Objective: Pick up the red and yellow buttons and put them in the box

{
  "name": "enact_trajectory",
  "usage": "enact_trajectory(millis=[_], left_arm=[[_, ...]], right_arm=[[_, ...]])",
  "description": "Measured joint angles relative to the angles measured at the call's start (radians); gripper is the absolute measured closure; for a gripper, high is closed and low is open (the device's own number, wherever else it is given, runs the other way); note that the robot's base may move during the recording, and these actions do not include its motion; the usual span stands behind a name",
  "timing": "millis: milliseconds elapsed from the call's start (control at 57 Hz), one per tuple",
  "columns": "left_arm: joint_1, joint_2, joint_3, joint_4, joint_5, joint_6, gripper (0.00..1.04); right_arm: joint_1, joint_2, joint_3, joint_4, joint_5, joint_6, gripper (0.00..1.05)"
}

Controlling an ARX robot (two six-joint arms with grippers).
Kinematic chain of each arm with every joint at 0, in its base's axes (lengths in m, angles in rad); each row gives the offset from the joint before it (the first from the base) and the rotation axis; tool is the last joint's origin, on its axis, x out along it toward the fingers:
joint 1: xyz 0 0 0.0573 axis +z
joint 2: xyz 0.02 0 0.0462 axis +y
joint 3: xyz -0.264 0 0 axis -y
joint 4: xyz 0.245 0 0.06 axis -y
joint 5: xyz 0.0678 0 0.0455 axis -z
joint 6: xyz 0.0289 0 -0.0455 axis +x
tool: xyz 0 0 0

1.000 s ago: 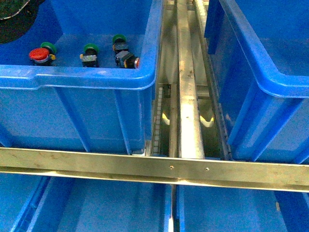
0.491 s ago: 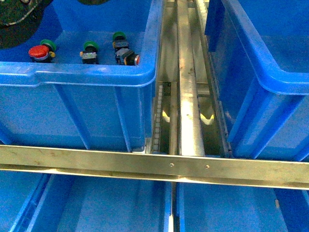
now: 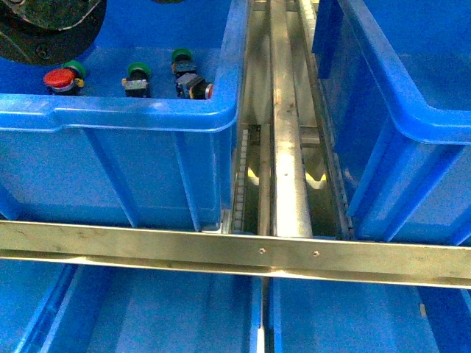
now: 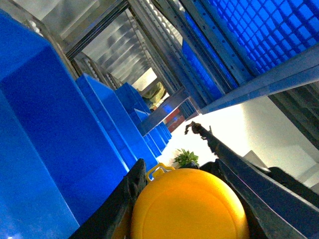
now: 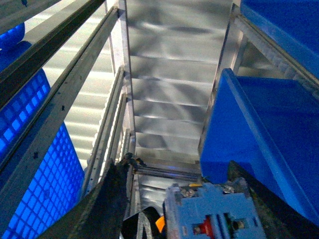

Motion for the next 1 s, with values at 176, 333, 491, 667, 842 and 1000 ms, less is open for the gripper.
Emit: enact_trajectory(millis=[176, 333, 491, 667, 842, 1000], left_arm=[[-0.013, 0.0, 0.01, -0.01, -0.013, -0.013, 0.73], [-0.016, -0.001, 0.018, -0.021, -0.018, -0.014, 0.73], [-0.012, -0.005, 0.016, -0.019, -0.051, 0.038, 0.52], [0.027, -0.053, -0.024, -0.001, -0.1, 0.089, 0.15], [0.077, -0.172, -0.087, -0.112, -0.145, 0.189, 0.08], [0.154, -0.322, -0.197, -0.162, -0.192, 0.318, 0.08]], right_arm=[[-0.015, -0.013, -0.006, -0.002, 0.001, -0.011, 0.78], [-0.024, -0.02, -0.008, -0.002, -0.002, -0.014, 0.78], [-0.035, -0.02, -0.008, 0.001, -0.011, -0.023, 0.78], [-0.062, -0.009, -0.008, 0.013, -0.002, -0.062, 0.78], [-0.076, 0.021, -0.008, -0.002, 0.003, -0.117, 0.78], [-0.072, 0.024, -0.002, 0.003, 0.032, -0.234, 0.78]])
